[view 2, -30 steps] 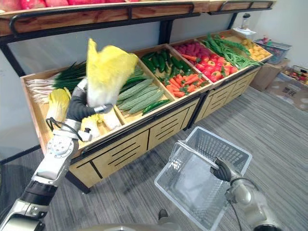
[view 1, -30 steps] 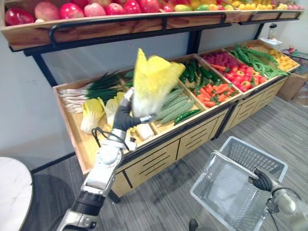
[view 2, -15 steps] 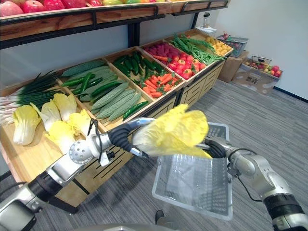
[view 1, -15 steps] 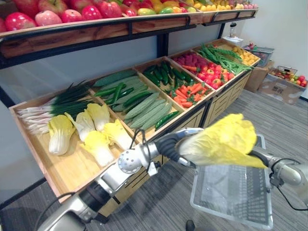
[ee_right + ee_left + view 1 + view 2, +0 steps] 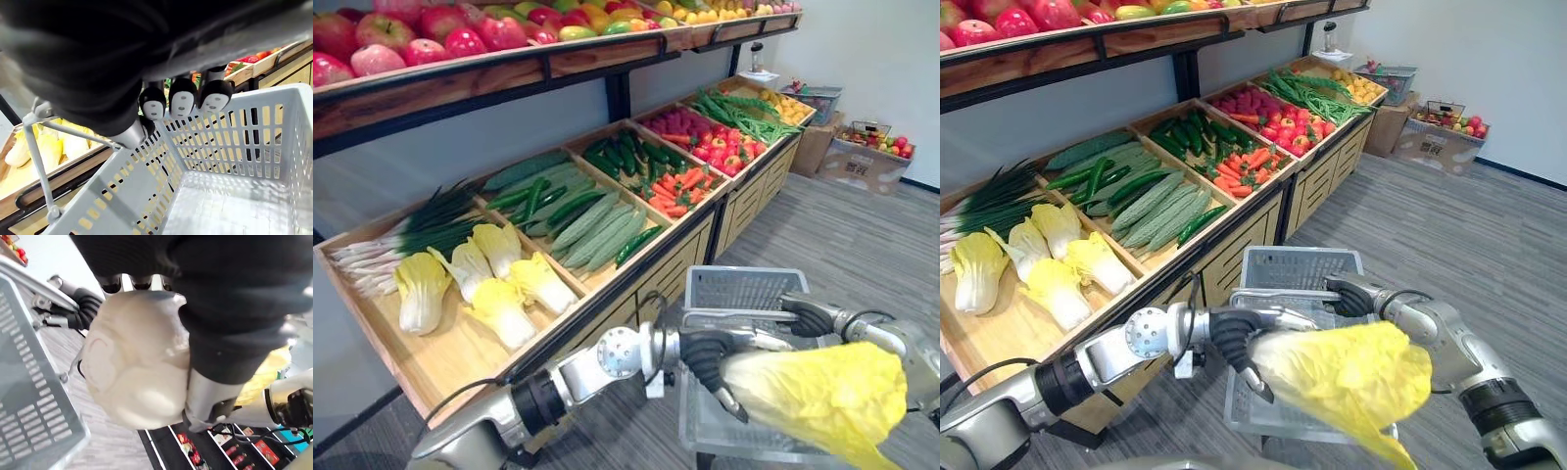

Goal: Pick vegetable in the basket

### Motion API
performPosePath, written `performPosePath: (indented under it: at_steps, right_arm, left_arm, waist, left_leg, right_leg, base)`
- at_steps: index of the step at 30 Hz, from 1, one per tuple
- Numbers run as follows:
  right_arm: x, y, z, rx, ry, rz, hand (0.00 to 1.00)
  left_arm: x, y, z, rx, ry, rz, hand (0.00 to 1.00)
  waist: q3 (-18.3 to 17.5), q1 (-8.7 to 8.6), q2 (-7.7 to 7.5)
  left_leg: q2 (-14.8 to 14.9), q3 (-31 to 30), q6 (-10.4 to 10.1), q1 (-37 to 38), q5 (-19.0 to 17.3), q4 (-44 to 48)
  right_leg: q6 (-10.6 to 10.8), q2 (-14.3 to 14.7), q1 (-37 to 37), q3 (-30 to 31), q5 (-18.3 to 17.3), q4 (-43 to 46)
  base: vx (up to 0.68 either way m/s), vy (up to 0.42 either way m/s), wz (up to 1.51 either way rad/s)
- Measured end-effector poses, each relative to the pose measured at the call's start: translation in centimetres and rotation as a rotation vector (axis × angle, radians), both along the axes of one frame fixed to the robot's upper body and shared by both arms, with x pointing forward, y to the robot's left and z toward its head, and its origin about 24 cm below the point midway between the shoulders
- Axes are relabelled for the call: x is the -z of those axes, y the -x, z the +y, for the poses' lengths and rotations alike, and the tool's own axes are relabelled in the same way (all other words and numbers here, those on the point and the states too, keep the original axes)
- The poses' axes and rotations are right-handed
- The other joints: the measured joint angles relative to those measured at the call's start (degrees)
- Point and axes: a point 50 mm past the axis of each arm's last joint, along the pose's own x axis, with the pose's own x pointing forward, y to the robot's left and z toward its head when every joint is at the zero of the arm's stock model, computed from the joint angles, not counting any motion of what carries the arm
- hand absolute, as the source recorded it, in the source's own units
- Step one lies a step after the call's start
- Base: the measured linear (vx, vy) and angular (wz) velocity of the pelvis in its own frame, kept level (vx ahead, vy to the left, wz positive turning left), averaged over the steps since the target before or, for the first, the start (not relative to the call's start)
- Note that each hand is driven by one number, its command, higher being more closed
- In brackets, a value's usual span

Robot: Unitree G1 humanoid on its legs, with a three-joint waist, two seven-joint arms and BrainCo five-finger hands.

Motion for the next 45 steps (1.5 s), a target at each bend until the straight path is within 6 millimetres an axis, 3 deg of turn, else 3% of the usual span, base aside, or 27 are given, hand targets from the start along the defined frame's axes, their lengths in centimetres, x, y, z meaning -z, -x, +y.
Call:
performPosePath:
  at_steps: [16,29,30,39,45]
  right_arm:
    - [-1.2,-1.2,1.8,-0.079,-0.012,-0.007,1.0]
    - [-1.3,-1.2,2.1,-0.105,0.002,0.011,1.0]
    - [-1.3,-1.1,2.1,-0.109,0.005,0.018,1.0]
    - [-0.7,-1.2,3.3,-0.123,-0.05,0.023,1.0]
    - [-0.4,-1.1,3.5,-0.129,-0.052,0.049,1.0]
  left_arm:
    - [5.8,-0.7,-0.8,-0.047,-0.284,0.071,1.0]
    - [9.9,-1.3,1.1,-0.16,-0.48,0.063,1.0]
    - [9.9,-1.5,1.2,-0.176,-0.478,0.06,0.0]
    - [10.3,-2.9,1.9,-0.325,-0.469,0.05,0.0]
    - [10.4,-2.8,1.9,-0.333,-0.465,0.061,0.0]
  waist:
    - [-1.37,-0.1,-0.15]
    - [-1.51,-0.15,-0.45]
    - [-1.52,-0.15,-0.45]
    - [-1.59,-0.23,-0.65]
    - [-1.58,-0.26,-0.64]
  left_leg:
    - [2.06,0.15,-0.55,-0.39,-0.35,2.41]
    - [2.4,1.41,-0.64,0.22,-0.33,2.11]
    - [2.4,1.43,-0.64,0.39,-0.32,2.0]
    - [1.49,1.28,-0.77,1.15,-0.08,0.27]
    - [1.15,1.18,-0.66,1.15,0.01,-0.02]
  right_leg:
    - [-1.79,0.37,-1.81,-2.2,-1.27,3.21]
    - [-2.68,-0.02,-1.78,-5.09,-1.8,2.81]
    - [-2.68,0.01,-1.52,-5.15,-1.77,2.88]
    - [-2.56,-0.35,-0.78,-5.66,-1.7,2.85]
    - [-2.54,-0.6,-0.79,-5.73,-1.69,2.91]
  base:
    - [-0.04,0.013,-0.02]
    - [-0.04,0.026,-0.03]
    - [0.0,0.049,0.01]
    - [-0.02,0.054,0.02]
    - [-0.05,0.035,0.01]
